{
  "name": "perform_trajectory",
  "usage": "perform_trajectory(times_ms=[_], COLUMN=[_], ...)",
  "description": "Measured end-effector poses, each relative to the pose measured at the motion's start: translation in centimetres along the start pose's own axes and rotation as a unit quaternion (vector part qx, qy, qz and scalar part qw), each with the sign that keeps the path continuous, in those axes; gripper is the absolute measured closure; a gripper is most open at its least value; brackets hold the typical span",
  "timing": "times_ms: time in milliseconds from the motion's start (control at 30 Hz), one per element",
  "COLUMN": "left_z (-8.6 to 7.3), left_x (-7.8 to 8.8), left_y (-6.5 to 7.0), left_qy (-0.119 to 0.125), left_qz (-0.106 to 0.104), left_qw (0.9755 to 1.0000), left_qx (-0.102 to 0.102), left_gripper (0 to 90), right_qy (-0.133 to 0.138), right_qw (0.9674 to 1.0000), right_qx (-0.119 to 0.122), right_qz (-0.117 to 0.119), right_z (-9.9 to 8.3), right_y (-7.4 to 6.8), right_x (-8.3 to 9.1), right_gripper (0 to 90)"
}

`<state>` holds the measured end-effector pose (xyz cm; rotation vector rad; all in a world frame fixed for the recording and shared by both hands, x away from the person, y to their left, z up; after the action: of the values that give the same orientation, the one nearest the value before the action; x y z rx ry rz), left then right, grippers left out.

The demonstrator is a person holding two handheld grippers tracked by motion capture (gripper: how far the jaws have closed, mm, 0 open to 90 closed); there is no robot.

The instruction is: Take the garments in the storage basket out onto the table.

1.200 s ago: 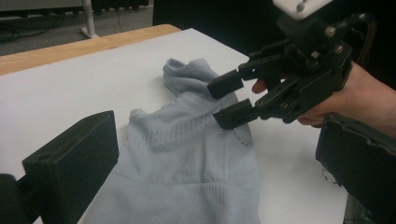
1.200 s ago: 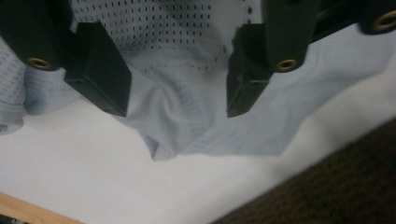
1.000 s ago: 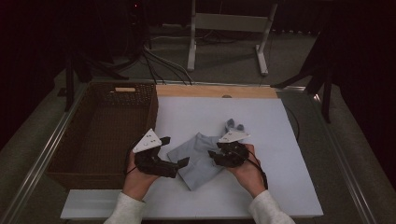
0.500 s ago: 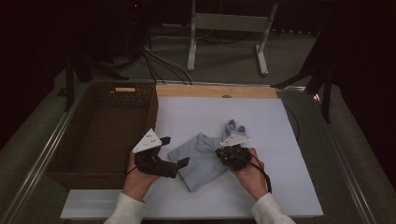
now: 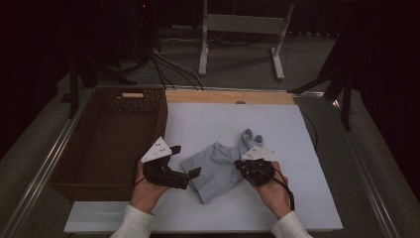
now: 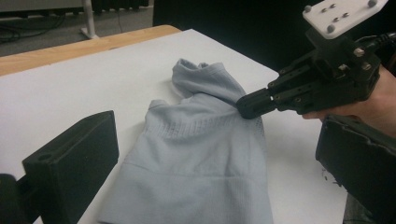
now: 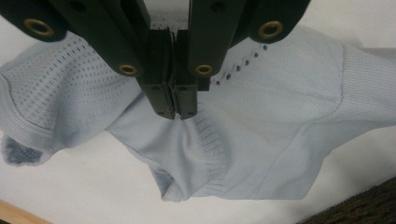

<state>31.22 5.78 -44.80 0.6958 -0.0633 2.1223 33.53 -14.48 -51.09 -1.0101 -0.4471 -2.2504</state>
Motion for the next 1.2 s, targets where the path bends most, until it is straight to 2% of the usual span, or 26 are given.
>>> perform_trajectory(times_ms=[267, 633, 1033, 1200], left_z=[0.0, 0.1, 0.1, 0.2], left_x=[0.0, 0.1, 0.0, 0.3], left_y=[0.0, 0.1, 0.2, 0.2], left_qy=[0.000, 0.003, 0.002, 0.005], left_qz=[0.000, -0.001, -0.004, -0.004], left_qw=[1.0000, 1.0000, 1.0000, 1.0000], left_qx=[-0.001, -0.001, -0.003, -0.003], left_gripper=[0.3, 0.3, 0.3, 0.3], right_qy=[0.008, 0.009, 0.008, 0.007], right_qw=[0.9999, 0.9999, 0.9999, 0.9998], right_qx=[-0.008, -0.004, 0.003, -0.005], right_qz=[-0.002, -0.009, -0.013, -0.019], right_z=[-0.8, -1.5, -1.6, -1.9], right_y=[0.2, 0.5, 1.2, 2.1], right_x=[0.8, 1.4, 1.2, 1.2], right_gripper=[88.4, 88.3, 88.3, 88.3])
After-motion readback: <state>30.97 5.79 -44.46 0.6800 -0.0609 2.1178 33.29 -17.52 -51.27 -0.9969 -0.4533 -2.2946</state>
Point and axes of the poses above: each handheld gripper's, and its own axes: x roughly backward along the jaws, z roughly out of its top, y roughly to its right, the point moved 8 cm from there along -x, roughly forward along the jaws, and after that the axes turned 6 degrees about -y, right-handed, at the moved point
